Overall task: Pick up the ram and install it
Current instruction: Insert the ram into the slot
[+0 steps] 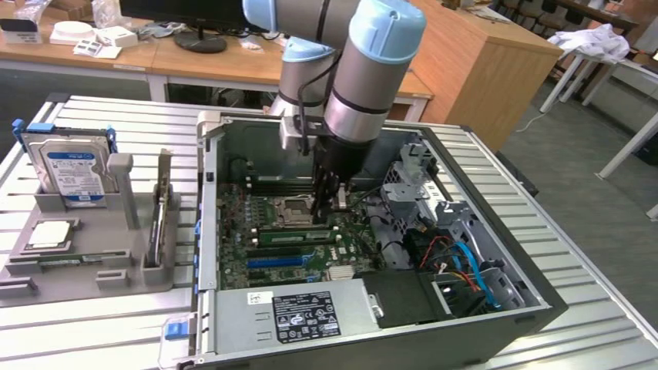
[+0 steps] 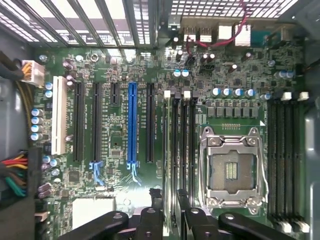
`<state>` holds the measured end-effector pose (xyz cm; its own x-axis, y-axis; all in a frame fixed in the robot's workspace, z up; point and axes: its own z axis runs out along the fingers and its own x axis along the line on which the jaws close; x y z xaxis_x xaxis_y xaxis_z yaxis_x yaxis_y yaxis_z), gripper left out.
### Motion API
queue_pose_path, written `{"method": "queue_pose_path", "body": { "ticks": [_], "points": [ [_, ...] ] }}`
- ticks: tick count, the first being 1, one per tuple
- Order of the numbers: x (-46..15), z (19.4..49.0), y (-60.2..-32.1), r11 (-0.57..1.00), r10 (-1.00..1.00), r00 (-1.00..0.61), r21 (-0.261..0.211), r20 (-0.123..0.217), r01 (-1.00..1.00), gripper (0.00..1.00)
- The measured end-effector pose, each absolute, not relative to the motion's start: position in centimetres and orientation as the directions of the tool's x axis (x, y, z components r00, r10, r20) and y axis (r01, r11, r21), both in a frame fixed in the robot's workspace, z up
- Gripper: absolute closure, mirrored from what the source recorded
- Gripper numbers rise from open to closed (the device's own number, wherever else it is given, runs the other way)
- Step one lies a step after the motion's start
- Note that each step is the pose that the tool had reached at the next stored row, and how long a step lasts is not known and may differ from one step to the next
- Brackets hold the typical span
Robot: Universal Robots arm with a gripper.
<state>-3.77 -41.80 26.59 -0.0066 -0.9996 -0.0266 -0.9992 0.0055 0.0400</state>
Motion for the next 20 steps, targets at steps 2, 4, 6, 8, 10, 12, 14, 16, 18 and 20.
{"method": "queue_pose_path", "body": {
  "ticks": [2, 4, 6, 8, 10, 12, 14, 16, 18, 20],
  "points": [
    [-3.8, 27.2, -41.8, 0.006, -1.0, -0.007, 0.04, -0.027, -0.999, 0.75],
    [-3.8, 27.8, -41.8, 0.005, -1.0, -0.007, 0.04, -0.027, -0.999, 0.75],
    [-3.8, 28.4, -41.8, 0.006, -1.0, -0.007, 0.04, -0.027, -0.999, 0.75],
    [-3.8, 29.0, -41.8, 0.006, -1.0, -0.007, 0.04, -0.027, -0.999, 0.75],
    [-3.8, 29.5, -41.8, 0.006, -1.0, -0.007, 0.04, -0.027, -0.999, 0.75],
    [-3.8, 30.0, -41.8, 0.006, -1.0, -0.007, 0.04, -0.027, -0.999, 0.75],
    [-3.8, 30.5, -41.8, 0.005, -1.0, -0.007, 0.04, -0.027, -0.999, 0.75],
    [-3.8, 30.9, -41.8, 0.006, -1.0, -0.007, 0.04, -0.027, -0.999, 0.75],
    [-3.8, 31.4, -41.8, 0.006, -1.0, -0.007, 0.04, -0.027, -0.999, 0.75],
    [-3.8, 31.8, -41.8, 0.006, -1.0, -0.007, 0.04, -0.027, -0.999, 0.75]
  ]
}}
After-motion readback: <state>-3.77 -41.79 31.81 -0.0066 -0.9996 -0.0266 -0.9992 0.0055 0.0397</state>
